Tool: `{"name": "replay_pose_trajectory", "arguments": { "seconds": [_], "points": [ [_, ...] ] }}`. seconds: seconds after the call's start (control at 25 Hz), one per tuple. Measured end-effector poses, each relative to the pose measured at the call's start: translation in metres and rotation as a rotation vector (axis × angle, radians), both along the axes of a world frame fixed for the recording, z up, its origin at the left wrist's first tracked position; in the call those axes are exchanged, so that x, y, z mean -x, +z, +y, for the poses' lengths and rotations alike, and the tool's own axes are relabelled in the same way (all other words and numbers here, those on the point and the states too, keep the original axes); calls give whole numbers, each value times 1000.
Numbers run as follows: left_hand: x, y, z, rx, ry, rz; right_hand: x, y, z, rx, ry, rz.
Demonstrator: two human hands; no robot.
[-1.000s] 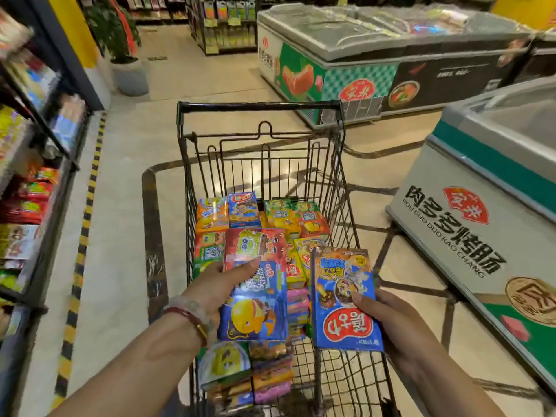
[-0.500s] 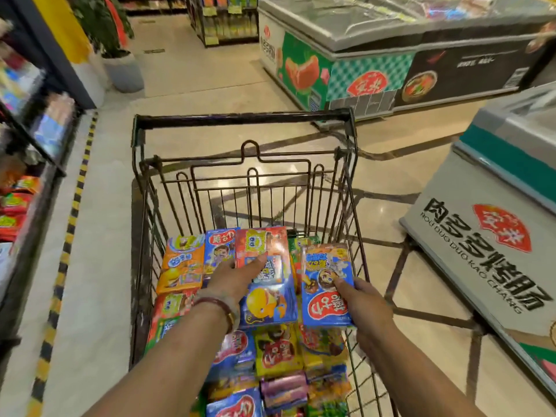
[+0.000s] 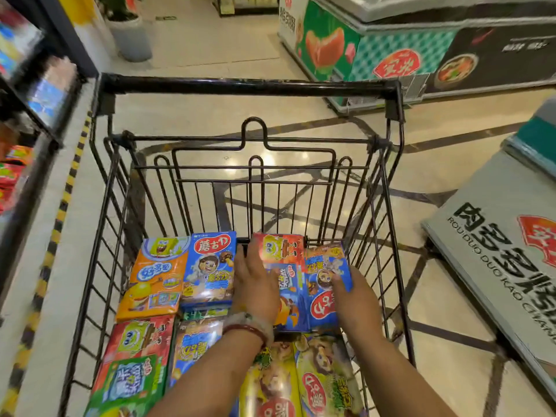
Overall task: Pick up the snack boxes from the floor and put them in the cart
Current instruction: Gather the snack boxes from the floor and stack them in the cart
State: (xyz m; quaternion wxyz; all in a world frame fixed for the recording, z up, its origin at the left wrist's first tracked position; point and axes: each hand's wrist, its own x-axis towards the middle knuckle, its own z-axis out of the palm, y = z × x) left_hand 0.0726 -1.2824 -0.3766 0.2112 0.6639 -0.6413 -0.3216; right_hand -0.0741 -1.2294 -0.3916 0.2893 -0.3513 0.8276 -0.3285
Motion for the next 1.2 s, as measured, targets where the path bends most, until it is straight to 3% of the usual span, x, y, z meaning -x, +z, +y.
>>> {"name": "replay_pose_trajectory", "arguments": {
  "seconds": [0.08,0.2,0.28,0.44,0.56,0.88,1.0,1.12,1.2],
  "points": [
    [-2,-6,-6,116,-84,-103,0,-4,-5,62,50,160],
    [-5,-8,-7,410,-274,-308,-1,-11,-6,69,201,609],
    [-3,8,6,218,-473,-408,-6,-16,-2,96,289,763],
    [-7,0,3,51,-532,-620,-5,-21,-17,-74,487,759],
    [-6,0,-10,16,-496,-586,-3,-15,-34,-192,542,697],
    [-4,2,-13,16,-546,-657,-6,-7,-33,-242,683,669],
    [-9,14,-11,19,-563,-589,-2,8,-33,-280,738,652],
    [-33,37,-5,104,-534,-488,-3,52,-25,-140,728,635],
    [-57,61,3,170,-555,-526,-11,90,-11,-34,764,606]
  ]
}}
